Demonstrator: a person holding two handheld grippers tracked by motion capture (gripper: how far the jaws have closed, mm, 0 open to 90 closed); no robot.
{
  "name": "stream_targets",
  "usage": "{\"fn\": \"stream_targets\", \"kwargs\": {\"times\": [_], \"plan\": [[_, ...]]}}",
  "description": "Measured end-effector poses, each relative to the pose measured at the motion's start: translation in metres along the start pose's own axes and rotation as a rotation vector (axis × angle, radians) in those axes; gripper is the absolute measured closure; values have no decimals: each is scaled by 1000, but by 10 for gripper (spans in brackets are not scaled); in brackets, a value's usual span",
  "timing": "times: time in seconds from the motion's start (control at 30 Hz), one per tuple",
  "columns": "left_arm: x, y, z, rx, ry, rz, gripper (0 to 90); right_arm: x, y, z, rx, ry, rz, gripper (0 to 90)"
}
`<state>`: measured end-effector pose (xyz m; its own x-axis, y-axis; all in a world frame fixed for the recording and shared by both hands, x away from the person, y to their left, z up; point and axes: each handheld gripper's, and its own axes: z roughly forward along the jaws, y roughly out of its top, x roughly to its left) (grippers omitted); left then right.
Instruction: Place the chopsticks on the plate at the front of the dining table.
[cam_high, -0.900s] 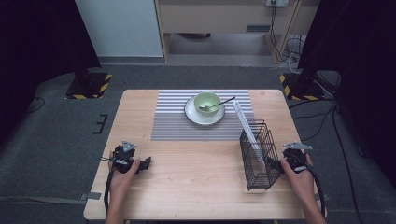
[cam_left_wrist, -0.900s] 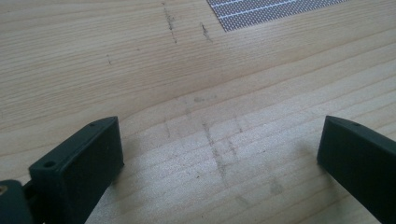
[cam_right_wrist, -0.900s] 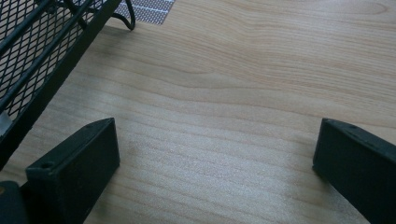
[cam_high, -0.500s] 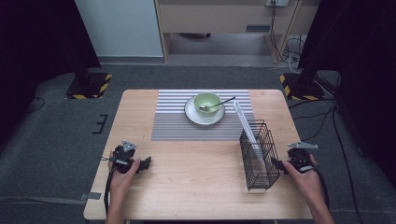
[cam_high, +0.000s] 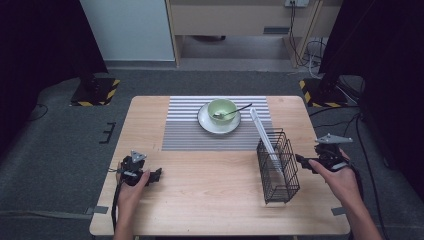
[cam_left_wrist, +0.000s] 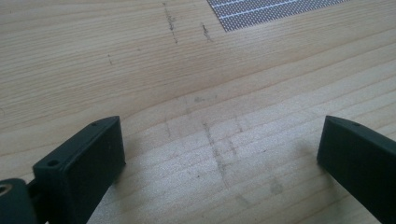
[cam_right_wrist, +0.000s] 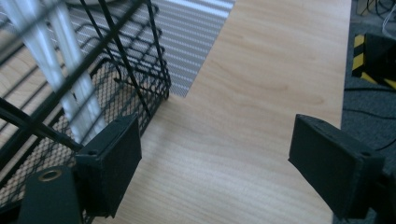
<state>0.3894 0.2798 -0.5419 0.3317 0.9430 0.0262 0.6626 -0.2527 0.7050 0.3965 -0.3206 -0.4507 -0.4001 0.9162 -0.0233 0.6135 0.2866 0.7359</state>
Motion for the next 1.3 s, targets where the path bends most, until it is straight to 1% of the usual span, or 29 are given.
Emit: {"fn": "stream_targets", "kwargs": {"times": [0.03,0.07,0.1,0.13,0.17,0.23,0.27,0.43,0.47,0.5,0.53,0.57,0.67,0.9,1.07,1.3], "plan": [[0,0,0,0,0,0,0,1,8,-5,-3,4,-14,196],[0,0,0,0,0,0,0,1,8,-5,-3,4,-14,196],[0,0,0,0,0,0,0,1,17,-10,-11,9,-26,217],[0,0,0,0,0,0,0,1,17,-10,-11,9,-26,217],[0,0,0,0,0,0,0,2,27,-17,-24,19,-36,230],[0,0,0,0,0,0,0,4,36,-23,-35,28,-40,250],[0,0,0,0,0,0,0,4,36,-23,-35,28,-40,250],[0,0,0,0,0,0,0,10,56,-33,-54,36,-66,291],[0,0,0,0,0,0,0,10,56,-33,-54,36,-66,291],[0,0,0,0,0,0,0,12,63,-35,-55,39,-75,295],[0,0,0,0,0,0,0,12,63,-35,-55,39,-75,295],[0,0,0,0,0,0,0,13,68,-36,-57,40,-85,300],[0,0,0,0,0,0,0,16,76,-39,-70,50,-91,311],[0,0,0,0,0,0,0,24,87,-41,-81,72,-99,328],[0,0,0,0,0,-1,0,32,94,-39,-90,95,-102,346],[0,0,0,0,0,0,0,42,101,-35,-111,144,-107,423]]}}
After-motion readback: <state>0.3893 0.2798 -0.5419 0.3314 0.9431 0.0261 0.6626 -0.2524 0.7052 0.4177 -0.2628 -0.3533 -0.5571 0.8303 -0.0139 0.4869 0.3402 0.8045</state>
